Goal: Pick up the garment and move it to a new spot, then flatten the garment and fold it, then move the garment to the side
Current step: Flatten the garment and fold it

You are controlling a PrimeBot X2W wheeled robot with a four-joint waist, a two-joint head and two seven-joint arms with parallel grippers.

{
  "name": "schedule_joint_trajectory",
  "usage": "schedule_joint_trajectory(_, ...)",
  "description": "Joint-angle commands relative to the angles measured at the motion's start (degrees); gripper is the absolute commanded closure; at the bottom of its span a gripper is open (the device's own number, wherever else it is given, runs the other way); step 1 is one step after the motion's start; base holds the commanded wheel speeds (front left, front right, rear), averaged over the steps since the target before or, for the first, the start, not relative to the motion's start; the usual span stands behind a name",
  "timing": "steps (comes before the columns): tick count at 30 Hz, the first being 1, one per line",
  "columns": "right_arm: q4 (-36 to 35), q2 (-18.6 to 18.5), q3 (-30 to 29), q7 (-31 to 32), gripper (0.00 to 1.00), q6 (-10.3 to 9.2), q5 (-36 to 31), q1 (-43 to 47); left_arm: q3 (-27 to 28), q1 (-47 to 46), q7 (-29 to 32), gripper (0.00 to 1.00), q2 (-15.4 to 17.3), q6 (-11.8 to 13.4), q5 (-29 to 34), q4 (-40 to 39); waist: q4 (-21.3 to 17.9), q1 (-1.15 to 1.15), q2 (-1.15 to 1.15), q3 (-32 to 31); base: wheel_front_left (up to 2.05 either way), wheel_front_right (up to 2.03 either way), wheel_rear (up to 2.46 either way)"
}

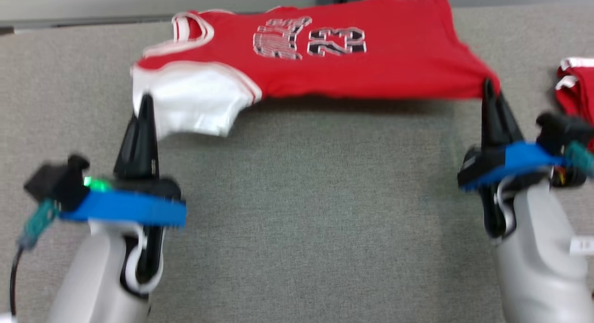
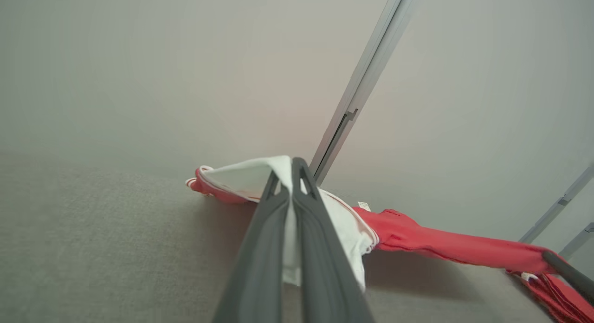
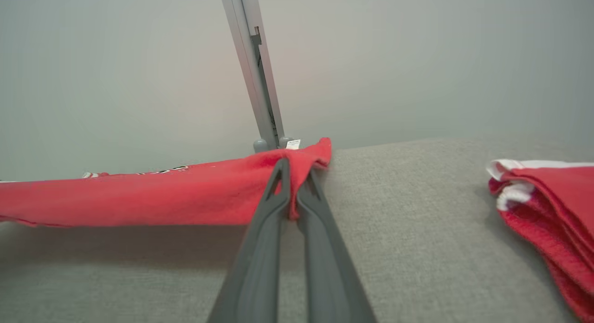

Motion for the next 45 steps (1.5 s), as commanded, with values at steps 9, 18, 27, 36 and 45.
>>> schedule_joint_trajectory(9,-18.8,-0.1,3.7,3.2,1.00,0.01,5.0,24.1,-1.1,25.2,3.6,1.00,5.0,6.2,1.4,-20.8,-1.3,0.01,0.00,-7.6,0.00,0.00,0.00)
schedule_joint_trajectory(18,-32.7,0.0,1.6,13.9,1.00,0.01,6.6,41.9,-1.7,41.9,8.4,1.00,7.8,10.6,-0.2,-31.8,-1.0,0.01,0.00,-12.5,0.00,0.00,0.00)
schedule_joint_trajectory(27,-28.2,0.0,1.6,22.3,1.00,0.01,8.2,43.1,-3.1,42.7,11.0,1.00,7.2,11.0,-1.5,-27.6,-1.2,0.01,0.00,-14.6,0.00,0.00,0.00)
schedule_joint_trajectory(36,-19.0,0.0,3.6,25.5,1.00,0.01,11.5,38.5,-5.6,34.6,11.7,1.00,3.8,7.7,-3.5,-18.7,-1.4,0.01,0.00,-15.9,0.00,0.00,0.00)
schedule_joint_trajectory(45,-14.0,-0.1,4.1,24.2,1.00,0.01,18.0,29.4,-5.9,18.7,7.8,1.00,-1.4,4.9,-2.6,-6.9,-1.7,0.01,0.00,-15.6,0.00,0.00,0.00)
